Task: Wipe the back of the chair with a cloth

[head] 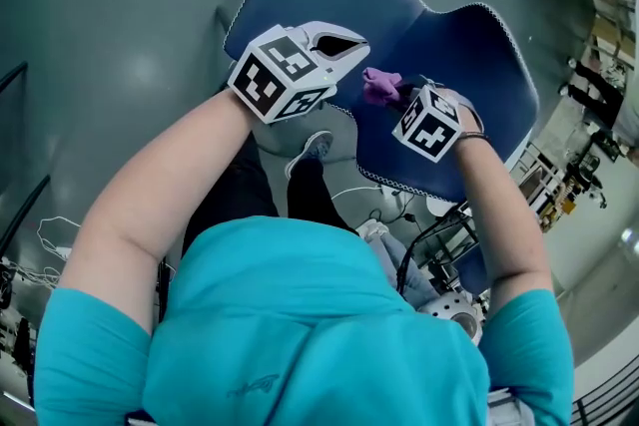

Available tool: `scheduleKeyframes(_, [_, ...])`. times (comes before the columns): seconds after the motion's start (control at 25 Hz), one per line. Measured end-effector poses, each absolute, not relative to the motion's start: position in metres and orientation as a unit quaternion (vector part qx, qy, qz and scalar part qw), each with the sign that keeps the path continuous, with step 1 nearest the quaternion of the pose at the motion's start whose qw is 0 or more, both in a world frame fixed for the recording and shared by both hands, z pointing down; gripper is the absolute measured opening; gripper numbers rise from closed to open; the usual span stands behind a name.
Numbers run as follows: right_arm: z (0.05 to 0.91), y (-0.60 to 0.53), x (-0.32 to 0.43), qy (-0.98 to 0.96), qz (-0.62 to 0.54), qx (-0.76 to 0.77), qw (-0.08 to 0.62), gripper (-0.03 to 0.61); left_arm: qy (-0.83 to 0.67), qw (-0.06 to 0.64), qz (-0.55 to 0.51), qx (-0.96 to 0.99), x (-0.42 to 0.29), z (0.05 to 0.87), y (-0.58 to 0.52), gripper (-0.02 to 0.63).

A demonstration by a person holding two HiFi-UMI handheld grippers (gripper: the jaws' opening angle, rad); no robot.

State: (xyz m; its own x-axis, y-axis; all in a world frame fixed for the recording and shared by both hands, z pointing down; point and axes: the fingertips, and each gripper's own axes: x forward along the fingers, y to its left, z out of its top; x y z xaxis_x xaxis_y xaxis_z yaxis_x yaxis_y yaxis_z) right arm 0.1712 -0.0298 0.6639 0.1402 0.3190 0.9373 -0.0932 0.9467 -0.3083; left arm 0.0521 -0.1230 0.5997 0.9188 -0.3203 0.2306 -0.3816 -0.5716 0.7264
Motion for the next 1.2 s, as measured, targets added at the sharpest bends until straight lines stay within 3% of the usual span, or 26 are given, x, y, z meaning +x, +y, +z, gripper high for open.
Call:
scheduleKeyframes(0.32, [0.735,-0.148,0.218,-0.556,-0.075,-0.090,0.823,0.094,-0.194,0.425,0.066,0.882,0.045,0.646,-0.146,-0.005])
scheduleKeyframes(0.72, [0.784,-0.216,0.249,-0.464,-0.221,-0.105,0.851,0.094,-0.182,0.431,0.081,0.880,0.045,0.672,-0.146,-0.005])
scheduleKeyframes(1.2, [0.811,-0.230,0.297,-0.389,-0.223,-0.112,0.887,0.095,-0.182,0.447,0.074,0.873,0.052,0.683,-0.139,-0.005])
